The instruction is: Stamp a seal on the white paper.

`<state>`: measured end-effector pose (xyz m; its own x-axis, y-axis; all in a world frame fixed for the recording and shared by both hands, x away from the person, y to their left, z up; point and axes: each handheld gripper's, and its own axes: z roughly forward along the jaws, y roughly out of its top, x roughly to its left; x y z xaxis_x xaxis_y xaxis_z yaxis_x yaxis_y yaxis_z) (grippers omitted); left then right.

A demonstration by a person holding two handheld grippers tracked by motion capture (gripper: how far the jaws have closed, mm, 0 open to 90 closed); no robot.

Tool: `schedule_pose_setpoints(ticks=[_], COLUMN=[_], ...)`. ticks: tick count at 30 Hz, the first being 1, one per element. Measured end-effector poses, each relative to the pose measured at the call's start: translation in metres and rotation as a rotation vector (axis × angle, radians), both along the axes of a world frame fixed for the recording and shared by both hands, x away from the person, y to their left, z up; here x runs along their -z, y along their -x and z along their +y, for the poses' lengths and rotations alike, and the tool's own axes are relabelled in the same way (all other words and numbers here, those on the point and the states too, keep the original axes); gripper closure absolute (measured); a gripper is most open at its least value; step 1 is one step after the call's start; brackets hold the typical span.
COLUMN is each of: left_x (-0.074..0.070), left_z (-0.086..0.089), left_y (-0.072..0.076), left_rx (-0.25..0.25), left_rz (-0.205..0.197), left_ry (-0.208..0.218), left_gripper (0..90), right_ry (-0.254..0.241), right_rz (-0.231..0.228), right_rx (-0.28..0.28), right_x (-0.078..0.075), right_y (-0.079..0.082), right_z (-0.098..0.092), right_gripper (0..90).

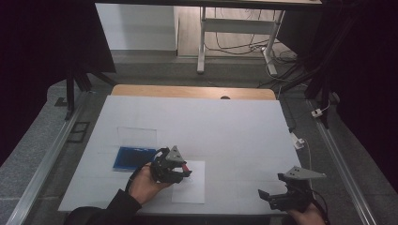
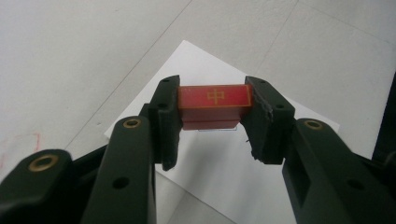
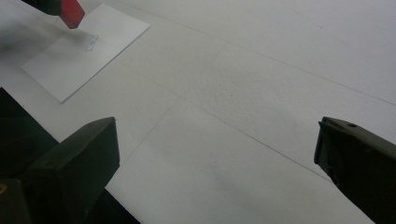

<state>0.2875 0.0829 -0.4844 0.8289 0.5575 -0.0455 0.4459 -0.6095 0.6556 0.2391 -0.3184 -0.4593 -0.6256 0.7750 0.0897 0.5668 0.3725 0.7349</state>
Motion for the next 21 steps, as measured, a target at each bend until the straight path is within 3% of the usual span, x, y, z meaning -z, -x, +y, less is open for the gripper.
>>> schedule_pose_setpoints(ticks=[21], left_x=[-0.010], left_z=[0.024], left_y=[0.003], left_rx=[-0.044], left_rz=[0.018], left_ry=[0.016], left_gripper=[57.9], right_ry=[-0.024], right_rz=[0.001], right_rx=[0.007], right_x=[0.000], right_y=[0.000], right_z=[-0.002], right_gripper=[0.0])
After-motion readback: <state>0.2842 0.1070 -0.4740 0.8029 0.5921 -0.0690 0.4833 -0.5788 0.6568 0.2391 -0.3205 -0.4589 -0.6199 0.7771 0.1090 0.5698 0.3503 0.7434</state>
